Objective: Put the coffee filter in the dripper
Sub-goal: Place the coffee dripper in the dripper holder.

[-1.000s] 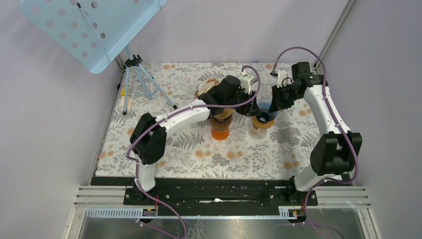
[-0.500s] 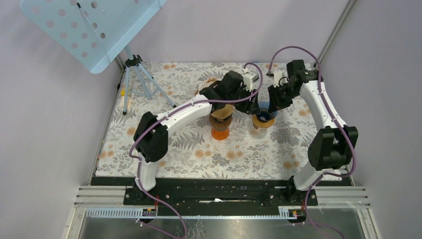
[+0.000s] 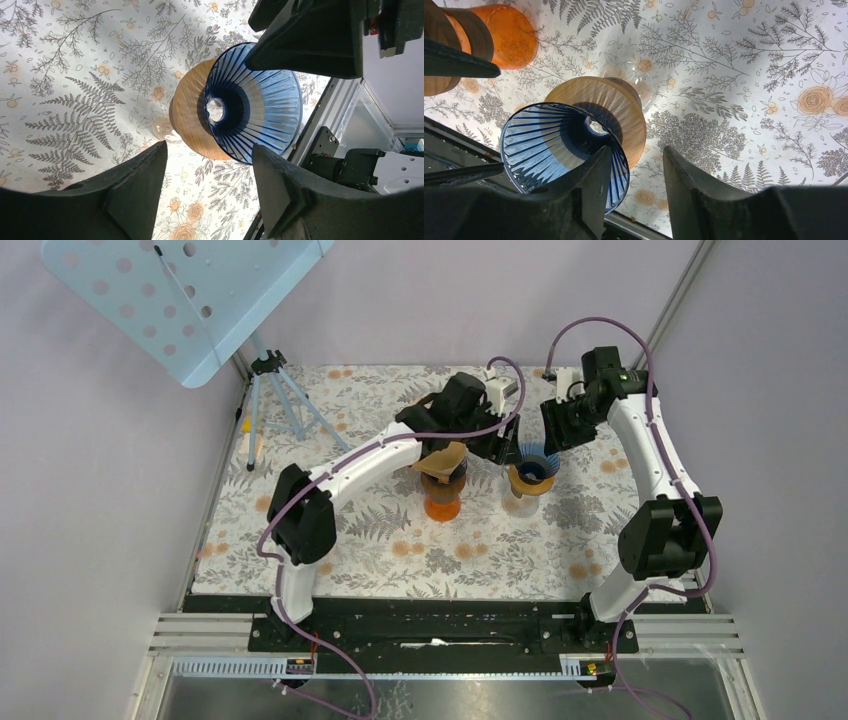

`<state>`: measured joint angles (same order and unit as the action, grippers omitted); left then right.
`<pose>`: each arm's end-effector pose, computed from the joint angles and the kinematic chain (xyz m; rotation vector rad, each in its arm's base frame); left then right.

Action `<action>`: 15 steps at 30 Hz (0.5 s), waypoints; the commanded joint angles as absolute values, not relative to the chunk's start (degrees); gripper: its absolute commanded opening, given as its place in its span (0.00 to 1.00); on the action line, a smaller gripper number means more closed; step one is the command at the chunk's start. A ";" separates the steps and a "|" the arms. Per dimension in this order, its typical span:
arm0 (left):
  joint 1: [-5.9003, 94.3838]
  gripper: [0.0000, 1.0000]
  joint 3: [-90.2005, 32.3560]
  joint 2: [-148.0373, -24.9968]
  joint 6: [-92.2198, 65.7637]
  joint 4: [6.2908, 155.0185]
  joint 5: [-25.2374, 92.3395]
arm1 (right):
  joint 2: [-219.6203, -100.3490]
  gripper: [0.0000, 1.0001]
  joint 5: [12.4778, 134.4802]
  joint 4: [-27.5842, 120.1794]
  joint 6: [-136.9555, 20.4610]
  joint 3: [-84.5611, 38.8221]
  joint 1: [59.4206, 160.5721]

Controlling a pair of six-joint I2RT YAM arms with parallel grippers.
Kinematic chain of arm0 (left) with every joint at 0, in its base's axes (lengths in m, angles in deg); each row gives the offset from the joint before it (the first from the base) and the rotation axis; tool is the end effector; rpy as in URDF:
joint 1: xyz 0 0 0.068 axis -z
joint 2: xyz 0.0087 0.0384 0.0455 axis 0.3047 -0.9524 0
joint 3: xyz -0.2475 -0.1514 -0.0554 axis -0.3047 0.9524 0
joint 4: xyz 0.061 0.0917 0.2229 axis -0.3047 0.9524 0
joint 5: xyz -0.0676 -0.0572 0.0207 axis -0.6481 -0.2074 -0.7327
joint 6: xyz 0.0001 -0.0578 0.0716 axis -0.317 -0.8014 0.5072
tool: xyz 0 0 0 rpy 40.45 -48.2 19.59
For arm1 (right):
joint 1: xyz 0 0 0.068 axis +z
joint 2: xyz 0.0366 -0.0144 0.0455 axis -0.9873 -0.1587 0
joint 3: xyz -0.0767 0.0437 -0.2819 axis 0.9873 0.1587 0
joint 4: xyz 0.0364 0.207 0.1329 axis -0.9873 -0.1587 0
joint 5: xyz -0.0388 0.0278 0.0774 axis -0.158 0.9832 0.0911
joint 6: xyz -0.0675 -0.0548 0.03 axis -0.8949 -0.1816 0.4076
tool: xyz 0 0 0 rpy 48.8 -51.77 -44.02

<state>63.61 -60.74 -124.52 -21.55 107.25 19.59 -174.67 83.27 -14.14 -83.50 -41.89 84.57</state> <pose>0.3236 -0.3784 0.3144 0.7528 2.1915 -1.0467 0.3504 0.0474 0.3197 -0.5975 2.5382 0.3135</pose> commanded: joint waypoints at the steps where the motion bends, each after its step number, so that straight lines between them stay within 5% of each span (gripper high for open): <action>1: 62.42 0.68 -65.58 -121.96 -19.87 107.53 18.91 | -173.55 0.52 82.73 -15.76 -84.09 -44.78 84.39; 7: 60.69 0.73 -68.42 -119.75 -18.88 107.54 16.96 | -171.86 0.63 83.90 -15.54 -83.54 -46.78 84.39; 15: 59.97 0.75 -68.94 -118.76 -20.22 106.57 13.18 | -170.26 0.64 86.08 -14.27 -83.08 -45.22 84.39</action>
<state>59.85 -66.55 -122.53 -19.89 108.78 16.91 -173.14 83.95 -14.49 -83.41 -44.47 84.57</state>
